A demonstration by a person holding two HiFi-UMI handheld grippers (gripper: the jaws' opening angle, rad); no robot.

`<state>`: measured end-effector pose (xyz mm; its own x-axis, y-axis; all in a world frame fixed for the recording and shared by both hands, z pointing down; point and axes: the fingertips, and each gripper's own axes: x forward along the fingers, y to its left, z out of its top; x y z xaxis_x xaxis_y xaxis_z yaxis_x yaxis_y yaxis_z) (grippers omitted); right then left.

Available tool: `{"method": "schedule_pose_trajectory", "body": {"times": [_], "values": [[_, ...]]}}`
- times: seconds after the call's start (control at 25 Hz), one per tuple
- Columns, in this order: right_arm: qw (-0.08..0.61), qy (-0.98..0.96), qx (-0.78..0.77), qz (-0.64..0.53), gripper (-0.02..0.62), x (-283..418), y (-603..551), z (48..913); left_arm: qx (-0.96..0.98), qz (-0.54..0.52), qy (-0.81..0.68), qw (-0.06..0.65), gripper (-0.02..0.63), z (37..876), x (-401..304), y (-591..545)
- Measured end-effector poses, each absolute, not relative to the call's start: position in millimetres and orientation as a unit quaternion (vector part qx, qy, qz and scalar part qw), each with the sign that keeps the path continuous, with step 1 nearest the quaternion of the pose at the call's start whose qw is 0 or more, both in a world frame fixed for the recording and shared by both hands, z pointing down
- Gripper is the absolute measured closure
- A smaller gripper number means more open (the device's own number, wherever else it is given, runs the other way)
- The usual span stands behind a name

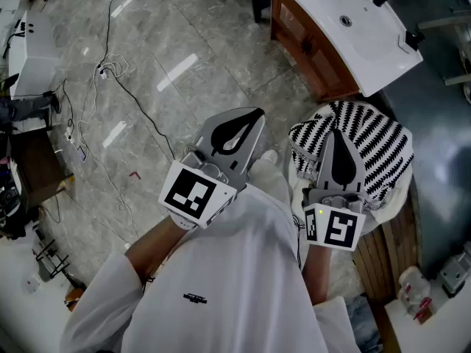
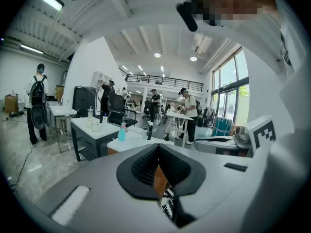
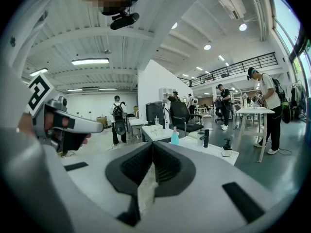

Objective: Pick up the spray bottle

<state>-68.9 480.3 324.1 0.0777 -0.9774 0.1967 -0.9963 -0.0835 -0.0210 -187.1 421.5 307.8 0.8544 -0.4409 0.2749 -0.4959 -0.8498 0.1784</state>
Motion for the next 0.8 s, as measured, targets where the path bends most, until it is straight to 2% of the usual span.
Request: {"method": "schedule_pose_trajectory", "body": {"times": [0.24, 0.44, 0.8], "values": [[0.067, -0.682, 0.724, 0.074, 0.591, -90.8, 493.9, 311.4, 0.955, 0.12, -0.239, 0.125, 0.603, 309.2, -209.3, 445.2], [0.032, -0.688, 0.721, 0.085, 0.589, -93.8, 505.7, 301.7, 0.957, 0.11, -0.24, 0.117, 0.603, 299.9, -210.6, 454.3], [0.009, -0.707, 0.703, 0.078, 0.589, -85.7, 527.9, 297.7, 0.954, 0.094, -0.264, 0.106, 0.603, 296.4, -205.2, 468.7]]}}
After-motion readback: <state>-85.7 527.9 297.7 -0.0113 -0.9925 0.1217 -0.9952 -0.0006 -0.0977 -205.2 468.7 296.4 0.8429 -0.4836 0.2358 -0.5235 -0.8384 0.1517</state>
